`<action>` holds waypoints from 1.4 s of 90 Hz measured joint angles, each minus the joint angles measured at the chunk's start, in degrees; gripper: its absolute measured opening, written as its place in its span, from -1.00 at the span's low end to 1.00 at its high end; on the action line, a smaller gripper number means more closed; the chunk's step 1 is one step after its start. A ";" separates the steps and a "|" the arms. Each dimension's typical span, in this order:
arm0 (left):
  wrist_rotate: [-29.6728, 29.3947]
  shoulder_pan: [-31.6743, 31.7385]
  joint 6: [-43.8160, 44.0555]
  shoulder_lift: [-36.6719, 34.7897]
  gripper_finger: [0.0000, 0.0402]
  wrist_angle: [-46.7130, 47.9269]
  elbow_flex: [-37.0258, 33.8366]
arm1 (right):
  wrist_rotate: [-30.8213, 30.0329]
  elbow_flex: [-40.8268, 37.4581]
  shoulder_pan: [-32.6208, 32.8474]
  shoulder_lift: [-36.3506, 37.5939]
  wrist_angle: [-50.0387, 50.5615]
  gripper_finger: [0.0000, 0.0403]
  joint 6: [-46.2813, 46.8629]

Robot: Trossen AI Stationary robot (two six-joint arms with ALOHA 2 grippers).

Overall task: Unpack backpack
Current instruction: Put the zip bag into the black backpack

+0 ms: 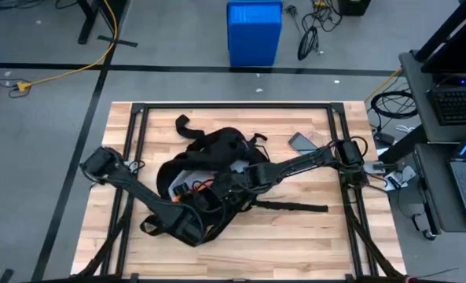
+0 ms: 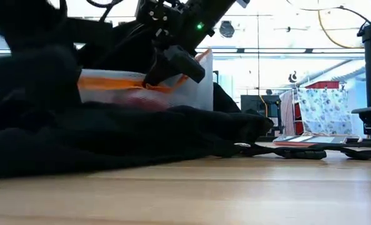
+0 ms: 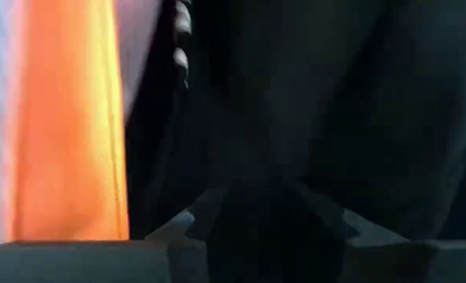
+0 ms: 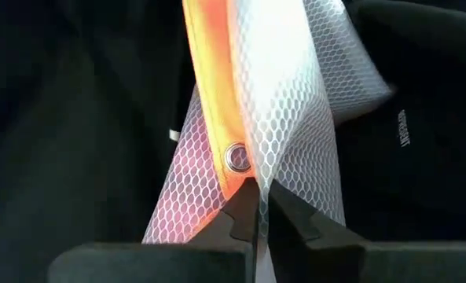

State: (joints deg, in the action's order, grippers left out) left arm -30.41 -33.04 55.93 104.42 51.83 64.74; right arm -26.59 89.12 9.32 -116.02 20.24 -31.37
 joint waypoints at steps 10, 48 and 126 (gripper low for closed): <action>0.19 0.14 -2.46 0.57 -0.45 -5.11 -2.46 | -0.02 0.00 0.00 0.36 1.69 -1.00 0.36; 0.19 -3.41 -10.33 0.55 -1.00 -9.61 -2.23 | 0.02 0.00 0.07 0.56 2.85 -1.00 1.48; -10.26 -13.56 17.70 -1.48 -0.98 20.38 9.79 | -4.97 -0.04 4.98 8.95 9.73 -1.00 12.23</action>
State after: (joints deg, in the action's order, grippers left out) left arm -40.67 -46.60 73.63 102.94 72.20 74.53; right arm -31.56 89.08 14.30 -107.07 29.97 -19.14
